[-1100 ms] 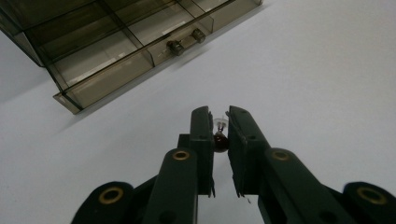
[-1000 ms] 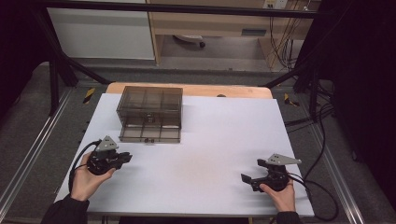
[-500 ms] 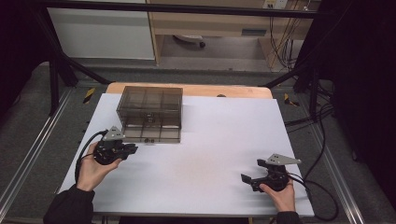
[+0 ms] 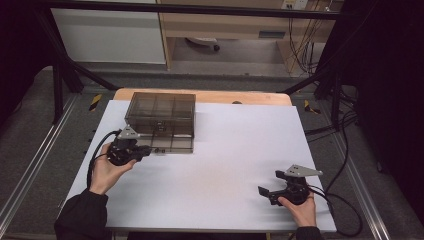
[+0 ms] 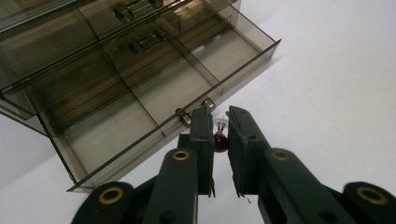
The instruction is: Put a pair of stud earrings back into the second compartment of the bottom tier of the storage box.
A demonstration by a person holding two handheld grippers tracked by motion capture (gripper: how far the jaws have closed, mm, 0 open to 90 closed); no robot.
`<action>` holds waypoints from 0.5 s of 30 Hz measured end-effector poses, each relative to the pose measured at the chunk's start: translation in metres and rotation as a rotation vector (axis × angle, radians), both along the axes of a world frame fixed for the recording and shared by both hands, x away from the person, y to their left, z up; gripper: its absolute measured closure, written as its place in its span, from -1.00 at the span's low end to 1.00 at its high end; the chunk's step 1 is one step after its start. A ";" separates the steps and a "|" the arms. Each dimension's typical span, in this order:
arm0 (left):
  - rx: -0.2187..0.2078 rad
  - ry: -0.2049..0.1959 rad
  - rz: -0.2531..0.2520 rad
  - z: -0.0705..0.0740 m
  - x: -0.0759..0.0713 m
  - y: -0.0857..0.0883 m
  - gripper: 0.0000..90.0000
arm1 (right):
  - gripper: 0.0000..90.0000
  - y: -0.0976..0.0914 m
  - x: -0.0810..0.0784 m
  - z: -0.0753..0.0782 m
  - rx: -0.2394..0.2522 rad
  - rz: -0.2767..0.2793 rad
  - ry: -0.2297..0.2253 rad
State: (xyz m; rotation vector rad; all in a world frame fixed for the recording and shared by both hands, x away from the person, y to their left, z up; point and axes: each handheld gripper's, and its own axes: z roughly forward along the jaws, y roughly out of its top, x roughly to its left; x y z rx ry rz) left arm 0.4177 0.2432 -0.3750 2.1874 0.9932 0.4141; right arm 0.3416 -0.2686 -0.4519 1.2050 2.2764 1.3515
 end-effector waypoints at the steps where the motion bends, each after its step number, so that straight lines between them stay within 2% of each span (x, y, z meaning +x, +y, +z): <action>1: -0.002 0.000 0.005 0.000 0.002 0.000 0.78 | -0.99 0.000 0.000 0.000 0.000 0.000 0.000; 15: 0.009 0.019 0.052 -0.011 0.023 -0.002 0.78 | -0.99 0.000 0.000 -0.001 -0.004 0.002 0.003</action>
